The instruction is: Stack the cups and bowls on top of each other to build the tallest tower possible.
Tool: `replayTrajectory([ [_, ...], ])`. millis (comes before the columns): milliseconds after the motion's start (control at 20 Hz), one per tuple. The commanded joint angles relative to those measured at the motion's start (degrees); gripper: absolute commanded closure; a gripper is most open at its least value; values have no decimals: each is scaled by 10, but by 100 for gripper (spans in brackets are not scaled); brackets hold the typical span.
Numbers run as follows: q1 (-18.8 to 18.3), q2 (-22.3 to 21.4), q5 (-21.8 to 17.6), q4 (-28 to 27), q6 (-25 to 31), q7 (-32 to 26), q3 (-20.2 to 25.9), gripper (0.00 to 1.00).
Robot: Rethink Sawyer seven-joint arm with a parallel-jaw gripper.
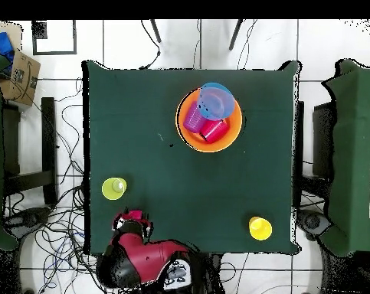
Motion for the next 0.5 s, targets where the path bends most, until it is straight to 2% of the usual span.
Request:
replayTrajectory([
  [50,42,60,20,-56,-29,59,8,0],
  [200,54,70,24,-56,-41,62,-4,0],
  [500,52,22,27,-37,0,70,12,0],
])
